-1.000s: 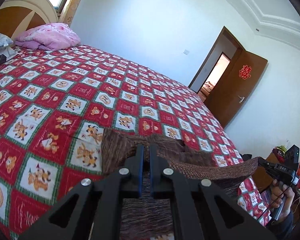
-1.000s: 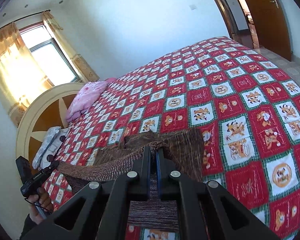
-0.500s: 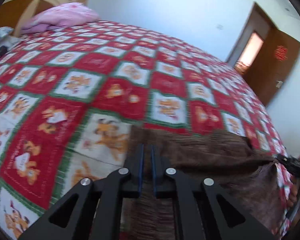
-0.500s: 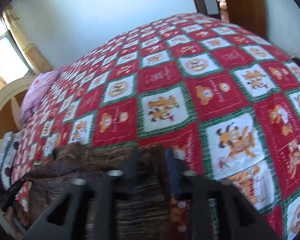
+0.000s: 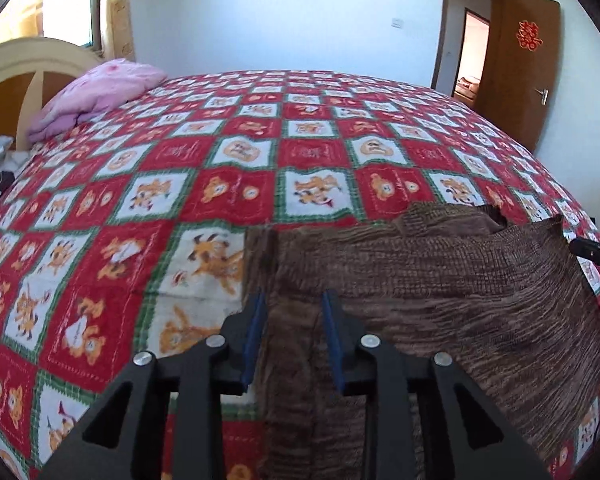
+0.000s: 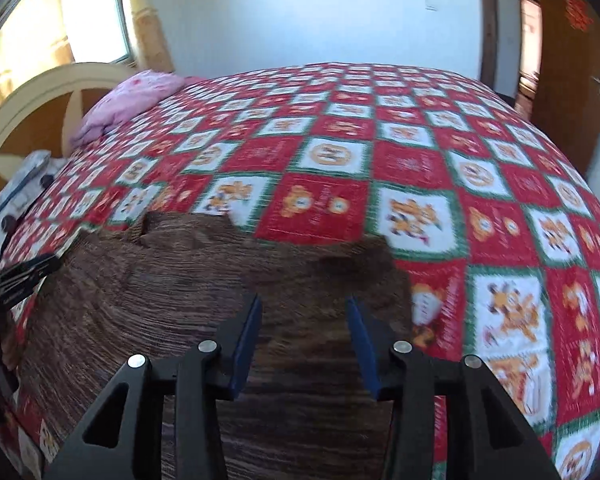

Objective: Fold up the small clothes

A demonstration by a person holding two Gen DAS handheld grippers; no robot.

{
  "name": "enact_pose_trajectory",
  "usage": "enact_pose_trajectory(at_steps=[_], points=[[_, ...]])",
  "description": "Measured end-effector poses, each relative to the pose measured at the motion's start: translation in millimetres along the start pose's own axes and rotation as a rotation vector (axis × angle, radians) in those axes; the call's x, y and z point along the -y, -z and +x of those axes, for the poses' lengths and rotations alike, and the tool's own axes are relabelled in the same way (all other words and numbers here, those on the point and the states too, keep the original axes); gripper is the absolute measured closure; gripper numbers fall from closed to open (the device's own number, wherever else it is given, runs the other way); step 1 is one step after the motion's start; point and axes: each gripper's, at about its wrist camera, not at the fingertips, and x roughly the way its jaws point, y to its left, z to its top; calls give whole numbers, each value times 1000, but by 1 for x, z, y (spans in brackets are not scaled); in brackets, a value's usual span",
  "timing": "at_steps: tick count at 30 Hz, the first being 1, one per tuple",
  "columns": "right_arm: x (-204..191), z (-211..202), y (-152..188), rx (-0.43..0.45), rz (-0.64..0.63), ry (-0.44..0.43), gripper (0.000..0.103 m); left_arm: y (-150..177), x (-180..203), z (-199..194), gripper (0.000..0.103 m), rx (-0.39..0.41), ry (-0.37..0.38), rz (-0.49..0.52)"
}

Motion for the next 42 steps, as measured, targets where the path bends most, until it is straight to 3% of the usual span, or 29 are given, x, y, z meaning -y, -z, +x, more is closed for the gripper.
enact_pose_trajectory(at_steps=[4, 6, 7, 10, 11, 12, 13, 17, 24, 26, 29, 30, 33, 37, 38, 41, 42], points=[[-36, 18, -10, -39, -92, -97, 58, 4, -3, 25, 72, -39, -82, 0], [-53, 28, -15, -45, -122, -122, 58, 10, -13, 29, 63, -48, -83, -51], [-61, 32, -17, -48, -136, -129, 58, 10, -19, 27, 53, -43, -83, -81], [-81, 50, -16, -96, -179, -136, 60, 14, -35, 26, 49, -50, -75, -175], [-86, 55, -14, -113, -197, -131, 68, 16, -41, 25, 49, -48, -61, -205], [-93, 60, -12, -129, -224, -115, 87, 18, -41, 24, 49, -44, -55, -214], [-98, 62, -11, -127, -243, -111, 98, 19, -42, 23, 49, -40, -53, -219], [-112, 60, -13, -87, -283, -58, 100, 24, -41, 20, 48, -18, -46, -230], [-107, 72, -39, -46, -183, 36, 101, 27, -54, 17, 48, 15, -4, -299], [-108, 90, -36, -93, -192, 78, 101, 28, -56, 17, 48, 21, 5, -314], [-104, 92, -32, -104, -178, 64, 100, 29, -57, 16, 48, 27, 11, -323], [-100, 88, -30, -96, -167, 50, 94, 29, -58, 16, 48, 27, 13, -326], [-83, 67, -29, -54, -133, 41, 58, 29, -57, 17, 47, 27, 12, -326], [-45, 35, -24, -17, -18, -11, 56, 29, -58, 17, 42, 25, 28, -327], [-37, 33, -21, -32, -14, 6, 56, 29, -58, 17, 40, 24, 36, -323], [-16, 39, -7, -91, -47, 162, 56, 28, -56, 18, 37, 20, 34, -313], [5, 32, 3, -98, 8, 172, 56, 28, -55, 18, 37, 20, 33, -311]])
